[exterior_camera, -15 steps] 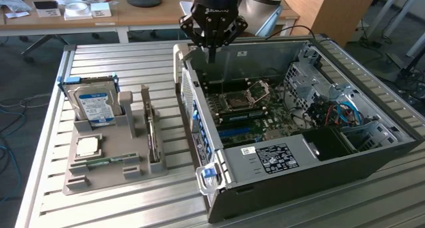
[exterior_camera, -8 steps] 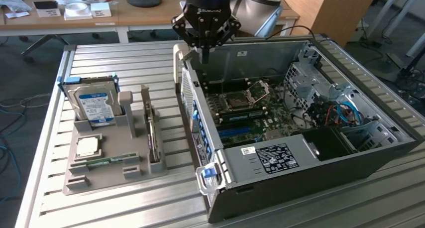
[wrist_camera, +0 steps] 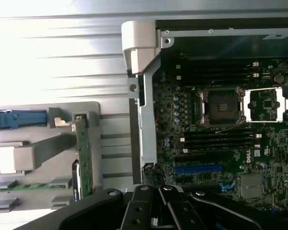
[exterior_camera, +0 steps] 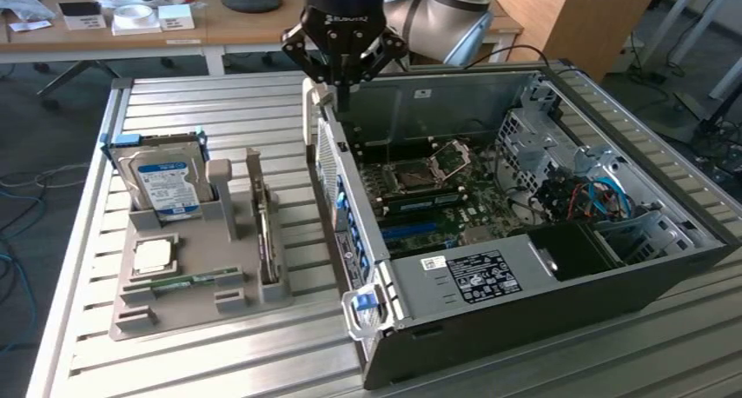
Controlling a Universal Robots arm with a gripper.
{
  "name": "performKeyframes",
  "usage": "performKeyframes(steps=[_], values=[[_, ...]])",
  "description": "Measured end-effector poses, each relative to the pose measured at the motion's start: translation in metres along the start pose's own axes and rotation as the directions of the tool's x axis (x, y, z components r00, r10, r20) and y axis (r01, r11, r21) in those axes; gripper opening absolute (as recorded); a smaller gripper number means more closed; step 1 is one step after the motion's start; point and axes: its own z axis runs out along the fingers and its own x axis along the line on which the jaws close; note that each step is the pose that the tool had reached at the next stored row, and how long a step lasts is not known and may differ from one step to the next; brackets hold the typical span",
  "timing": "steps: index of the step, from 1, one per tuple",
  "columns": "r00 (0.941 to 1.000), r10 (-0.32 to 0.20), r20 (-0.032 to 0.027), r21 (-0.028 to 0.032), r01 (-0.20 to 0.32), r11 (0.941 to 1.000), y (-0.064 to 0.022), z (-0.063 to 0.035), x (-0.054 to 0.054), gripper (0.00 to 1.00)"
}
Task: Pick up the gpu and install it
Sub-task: 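Reach for the gpu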
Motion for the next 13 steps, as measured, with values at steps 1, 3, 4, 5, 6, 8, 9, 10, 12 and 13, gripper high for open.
performKeyframes(steps=[1, 3, 4, 5, 6, 8, 9, 10, 12, 13], values=[[1.0, 0.0, 0.001, -0.0001, 0.0, 1.0, -0.0002, -0.0001, 0.003, 0.11], [1.0, 0.0, 0.0033, -0.0003, 0.0, 1.0, -0.0007, -0.0003, 0.01, 0.11], [1.0, 0.0, 0.0047, -0.0003, 0.0, 1.0, -0.001, -0.0005, 0.013, 0.11], [1.0, 0.0, 0.006, -0.0004, 0.0, 1.0, -0.0012, -0.0006, 0.017, 0.11], [1.0, 0.0, 0.0072, -0.0005, 0.0, 1.0, -0.0015, -0.0007, 0.02, 0.11], [1.0, 0.0, 0.0096, -0.0007, 0.0, 1.0, -0.0019, -0.0009, 0.027, 0.11], [0.9999, 0.0, 0.0108, -0.0008, 0.0, 1.0, -0.0021, -0.001, 0.03, 0.11], [0.9999, 0.0, 0.0117, -0.0009, 0.0, 1.0, -0.0023, -0.0011, 0.032, 0.11], [0.9999, 0.0, 0.013, -0.001, 0.0, 1.0, -0.0026, -0.0013, 0.037, 0.11], [0.9999, 0.0, 0.0136, -0.001, 0.0, 1.0, -0.0028, -0.0014, 0.039, 0.11]])
